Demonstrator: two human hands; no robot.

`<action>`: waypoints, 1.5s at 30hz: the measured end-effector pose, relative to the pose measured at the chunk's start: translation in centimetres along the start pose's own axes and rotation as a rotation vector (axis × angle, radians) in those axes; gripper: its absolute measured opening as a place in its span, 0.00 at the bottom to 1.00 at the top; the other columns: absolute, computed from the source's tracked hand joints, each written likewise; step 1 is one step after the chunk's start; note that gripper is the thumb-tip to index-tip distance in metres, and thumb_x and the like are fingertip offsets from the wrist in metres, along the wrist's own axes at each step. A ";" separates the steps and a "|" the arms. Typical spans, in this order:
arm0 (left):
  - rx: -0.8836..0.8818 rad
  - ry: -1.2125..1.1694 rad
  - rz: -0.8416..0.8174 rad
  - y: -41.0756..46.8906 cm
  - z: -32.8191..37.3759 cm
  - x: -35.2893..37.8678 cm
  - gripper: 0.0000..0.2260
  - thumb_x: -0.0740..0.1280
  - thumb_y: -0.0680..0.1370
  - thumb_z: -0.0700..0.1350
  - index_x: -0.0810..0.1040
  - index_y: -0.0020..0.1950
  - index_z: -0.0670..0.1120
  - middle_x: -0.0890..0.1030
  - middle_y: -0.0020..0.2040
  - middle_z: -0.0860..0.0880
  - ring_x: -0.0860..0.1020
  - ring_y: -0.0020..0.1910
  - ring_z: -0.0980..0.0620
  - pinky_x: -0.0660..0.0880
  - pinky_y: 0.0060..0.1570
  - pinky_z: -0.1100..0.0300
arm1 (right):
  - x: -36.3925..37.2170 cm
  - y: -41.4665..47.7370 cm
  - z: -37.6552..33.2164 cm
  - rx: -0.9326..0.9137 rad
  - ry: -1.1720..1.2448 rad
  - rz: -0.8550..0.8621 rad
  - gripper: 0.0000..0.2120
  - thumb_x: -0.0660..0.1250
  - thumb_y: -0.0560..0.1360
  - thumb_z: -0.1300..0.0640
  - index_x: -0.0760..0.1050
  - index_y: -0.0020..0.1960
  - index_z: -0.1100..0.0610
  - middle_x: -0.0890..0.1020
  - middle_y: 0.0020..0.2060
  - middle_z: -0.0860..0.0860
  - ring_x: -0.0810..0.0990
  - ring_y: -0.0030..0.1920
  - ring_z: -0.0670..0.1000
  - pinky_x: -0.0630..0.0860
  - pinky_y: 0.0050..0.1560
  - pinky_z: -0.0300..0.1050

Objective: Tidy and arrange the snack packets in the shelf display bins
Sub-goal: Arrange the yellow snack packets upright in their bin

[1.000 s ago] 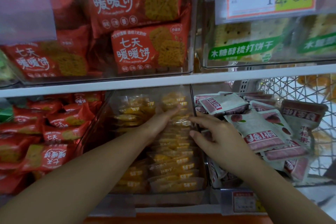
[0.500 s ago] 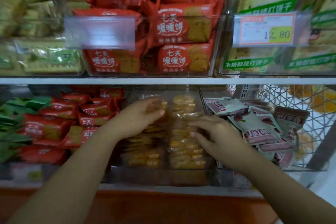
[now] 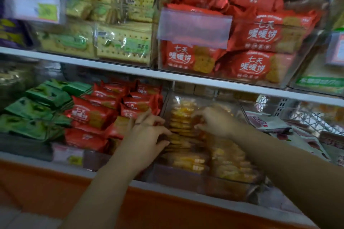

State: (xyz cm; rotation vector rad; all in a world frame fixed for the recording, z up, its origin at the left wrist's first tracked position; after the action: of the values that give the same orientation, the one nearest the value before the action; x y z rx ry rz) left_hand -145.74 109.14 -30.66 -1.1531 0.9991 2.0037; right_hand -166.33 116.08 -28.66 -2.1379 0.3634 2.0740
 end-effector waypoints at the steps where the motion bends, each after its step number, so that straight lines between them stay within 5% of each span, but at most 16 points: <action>1: -0.003 0.007 -0.007 0.2 -0.1 0.2 0.12 0.67 0.76 0.53 0.78 0.60 0.59 0.68 0.68 0.57 0.51 0.75 0.50 0.50 0.72 0.46 | 0.0 1.0 0.7 0.036 -0.018 0.038 0.18 0.67 0.74 0.51 0.73 0.63 0.48 0.80 0.58 0.50 0.78 0.57 0.52 0.74 0.56 0.43; 8: -0.011 -0.017 0.000 1.6 -0.5 0.5 0.15 0.63 0.78 0.54 0.73 0.65 0.60 0.64 0.70 0.59 0.49 0.75 0.55 0.47 0.74 0.48 | 0.8 5.4 3.3 0.149 -0.072 -0.030 0.17 0.62 0.77 0.52 0.73 0.65 0.53 0.78 0.61 0.54 0.77 0.57 0.54 0.73 0.52 0.42; 15: 0.025 -0.085 0.093 1.7 -1.6 0.7 0.16 0.67 0.76 0.51 0.76 0.64 0.57 0.70 0.65 0.58 0.63 0.68 0.54 0.56 0.71 0.56 | 0.7 7.4 4.0 0.162 0.054 0.032 0.07 0.60 0.75 0.59 0.72 0.39 0.51 0.79 0.40 0.51 0.77 0.38 0.51 0.73 0.39 0.41; 22: 0.026 -0.095 0.100 1.9 -1.7 0.8 0.16 0.65 0.77 0.52 0.74 0.65 0.58 0.68 0.63 0.62 0.66 0.64 0.61 0.52 0.73 0.55 | 0.3 7.9 3.2 -0.041 0.026 0.205 0.08 0.60 0.78 0.57 0.74 0.54 0.56 0.79 0.48 0.54 0.77 0.48 0.53 0.71 0.48 0.44; 27: 0.037 -0.094 0.106 1.9 -1.8 0.9 0.16 0.66 0.76 0.51 0.75 0.64 0.58 0.70 0.63 0.60 0.68 0.64 0.60 0.50 0.72 0.58 | 1.1 8.2 3.0 0.034 0.286 0.163 0.06 0.60 0.78 0.62 0.74 0.46 0.55 0.82 0.39 0.53 0.82 0.41 0.51 0.78 0.47 0.46; 30: 0.038 -0.086 0.111 1.9 -1.7 0.9 0.16 0.66 0.76 0.51 0.75 0.64 0.58 0.70 0.64 0.60 0.68 0.65 0.59 0.49 0.69 0.62 | 2.3 8.2 2.9 0.074 0.423 0.056 0.08 0.59 0.78 0.64 0.76 0.45 0.57 0.82 0.47 0.56 0.82 0.48 0.53 0.78 0.53 0.50; 36: 0.010 -0.085 0.072 1.9 -1.6 0.7 0.16 0.65 0.77 0.51 0.74 0.64 0.59 0.68 0.65 0.61 0.66 0.65 0.61 0.48 0.72 0.59 | 0.9 7.3 2.4 0.043 0.358 -0.117 0.16 0.55 0.81 0.51 0.73 0.65 0.55 0.76 0.63 0.52 0.73 0.63 0.51 0.68 0.66 0.45; 40: 0.004 -0.089 0.059 1.7 -1.7 0.6 0.16 0.65 0.77 0.50 0.74 0.65 0.58 0.68 0.64 0.61 0.66 0.65 0.61 0.50 0.74 0.55 | -1.1 3.2 2.8 -0.020 0.368 0.086 0.07 0.66 0.75 0.50 0.78 0.51 0.49 0.80 0.46 0.46 0.78 0.48 0.45 0.71 0.51 0.38; 42: 0.000 -0.093 0.056 1.6 -1.7 0.6 0.16 0.66 0.77 0.50 0.75 0.64 0.57 0.69 0.64 0.61 0.67 0.65 0.61 0.54 0.73 0.53 | -0.8 1.1 2.0 -0.153 0.295 -0.099 0.06 0.73 0.70 0.52 0.78 0.46 0.48 0.81 0.40 0.43 0.79 0.41 0.42 0.75 0.45 0.40; 45: -0.005 -0.092 0.046 1.6 -1.6 0.5 0.15 0.67 0.76 0.49 0.76 0.63 0.57 0.70 0.63 0.59 0.68 0.64 0.59 0.58 0.71 0.50 | 0.3 0.6 1.1 -0.187 -0.063 -0.257 0.16 0.74 0.66 0.44 0.78 0.52 0.48 0.82 0.46 0.42 0.78 0.46 0.42 0.73 0.50 0.40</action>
State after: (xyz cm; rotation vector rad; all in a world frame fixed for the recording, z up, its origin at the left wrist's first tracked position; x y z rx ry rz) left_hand -146.58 107.03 -31.10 -1.0389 0.9827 2.0769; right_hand -167.55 115.83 -28.98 -2.0797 -0.1139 2.0899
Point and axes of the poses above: each hand's wrist, its own y-axis towards the middle knuckle, its own x-axis out of the palm, z = x × y, the point moved 2 cm from there along y, towards the middle knuckle
